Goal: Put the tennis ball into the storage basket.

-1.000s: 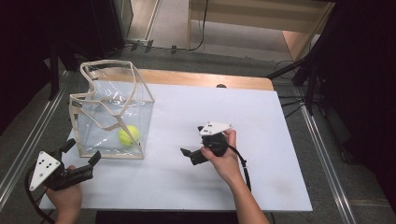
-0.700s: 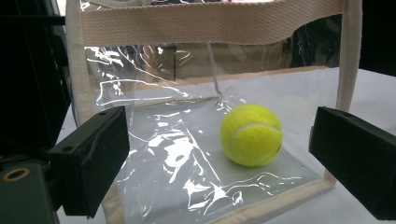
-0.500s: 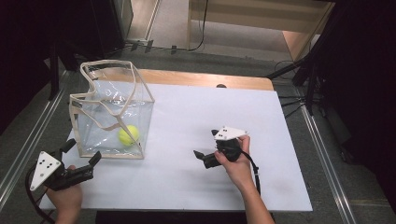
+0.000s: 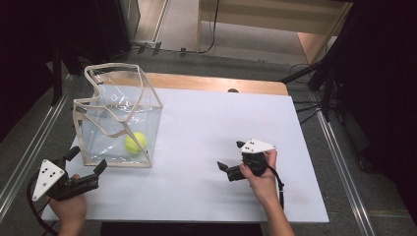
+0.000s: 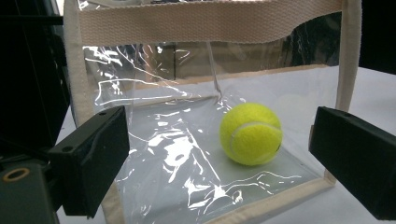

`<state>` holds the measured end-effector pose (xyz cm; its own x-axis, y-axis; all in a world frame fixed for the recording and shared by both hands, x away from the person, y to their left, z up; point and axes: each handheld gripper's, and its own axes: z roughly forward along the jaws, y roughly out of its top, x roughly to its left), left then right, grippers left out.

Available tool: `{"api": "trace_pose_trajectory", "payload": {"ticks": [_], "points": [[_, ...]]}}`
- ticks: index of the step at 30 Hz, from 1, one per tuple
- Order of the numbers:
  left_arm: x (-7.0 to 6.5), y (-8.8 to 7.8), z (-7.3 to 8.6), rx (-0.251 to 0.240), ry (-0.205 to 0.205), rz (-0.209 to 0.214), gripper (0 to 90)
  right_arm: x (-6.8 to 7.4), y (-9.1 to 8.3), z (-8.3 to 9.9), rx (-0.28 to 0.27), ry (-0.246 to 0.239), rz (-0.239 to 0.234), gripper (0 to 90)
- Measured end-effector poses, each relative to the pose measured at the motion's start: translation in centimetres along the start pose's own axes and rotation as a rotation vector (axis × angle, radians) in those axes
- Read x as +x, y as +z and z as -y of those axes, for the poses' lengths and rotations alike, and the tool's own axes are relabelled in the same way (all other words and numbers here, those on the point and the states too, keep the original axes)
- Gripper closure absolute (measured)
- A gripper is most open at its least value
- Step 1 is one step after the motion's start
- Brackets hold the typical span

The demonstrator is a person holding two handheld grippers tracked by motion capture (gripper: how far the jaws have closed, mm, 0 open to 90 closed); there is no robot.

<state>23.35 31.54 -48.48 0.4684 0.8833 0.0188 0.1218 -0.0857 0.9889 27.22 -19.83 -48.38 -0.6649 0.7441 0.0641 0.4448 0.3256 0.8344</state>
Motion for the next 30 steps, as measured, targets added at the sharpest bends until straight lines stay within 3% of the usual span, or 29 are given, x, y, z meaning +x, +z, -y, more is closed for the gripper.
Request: {"api": "trace_pose_trajectory", "payload": {"ticks": [30], "points": [[-0.1, 0.0, 0.0, 0.002, 0.002, -0.001, 5.4, -3.6, -4.8, 4.2, -0.024, 0.104, 0.132, 0.0]]}}
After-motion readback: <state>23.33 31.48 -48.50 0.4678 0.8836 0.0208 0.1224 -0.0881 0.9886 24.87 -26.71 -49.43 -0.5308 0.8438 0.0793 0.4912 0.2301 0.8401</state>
